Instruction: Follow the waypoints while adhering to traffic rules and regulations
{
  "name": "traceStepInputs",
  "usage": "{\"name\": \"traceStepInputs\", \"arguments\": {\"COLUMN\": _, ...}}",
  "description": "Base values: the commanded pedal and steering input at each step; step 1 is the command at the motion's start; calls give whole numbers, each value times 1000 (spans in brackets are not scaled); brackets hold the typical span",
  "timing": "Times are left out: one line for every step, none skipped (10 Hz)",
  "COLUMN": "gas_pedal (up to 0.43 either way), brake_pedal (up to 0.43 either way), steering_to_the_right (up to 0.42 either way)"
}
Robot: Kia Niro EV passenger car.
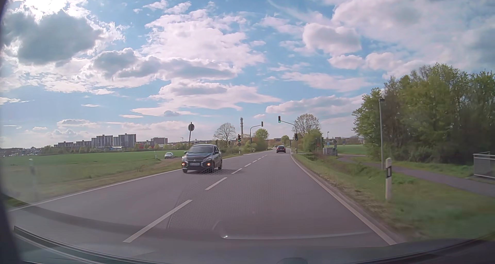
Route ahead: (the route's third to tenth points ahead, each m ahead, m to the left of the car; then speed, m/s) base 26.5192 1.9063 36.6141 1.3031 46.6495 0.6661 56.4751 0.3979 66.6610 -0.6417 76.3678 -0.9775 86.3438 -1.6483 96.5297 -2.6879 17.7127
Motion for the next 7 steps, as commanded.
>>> {"name": "traceStepInputs", "arguments": {"gas_pedal": 28, "brake_pedal": 0, "steering_to_the_right": 10}}
{"name": "traceStepInputs", "arguments": {"gas_pedal": 28, "brake_pedal": 0, "steering_to_the_right": 8}}
{"name": "traceStepInputs", "arguments": {"gas_pedal": 28, "brake_pedal": 0, "steering_to_the_right": 6}}
{"name": "traceStepInputs", "arguments": {"gas_pedal": 28, "brake_pedal": 0, "steering_to_the_right": 5}}
{"name": "traceStepInputs", "arguments": {"gas_pedal": 28, "brake_pedal": 0, "steering_to_the_right": 5}}
{"name": "traceStepInputs", "arguments": {"gas_pedal": 28, "brake_pedal": 0, "steering_to_the_right": 4}}
{"name": "traceStepInputs", "arguments": {"gas_pedal": 28, "brake_pedal": 0, "steering_to_the_right": 4}}
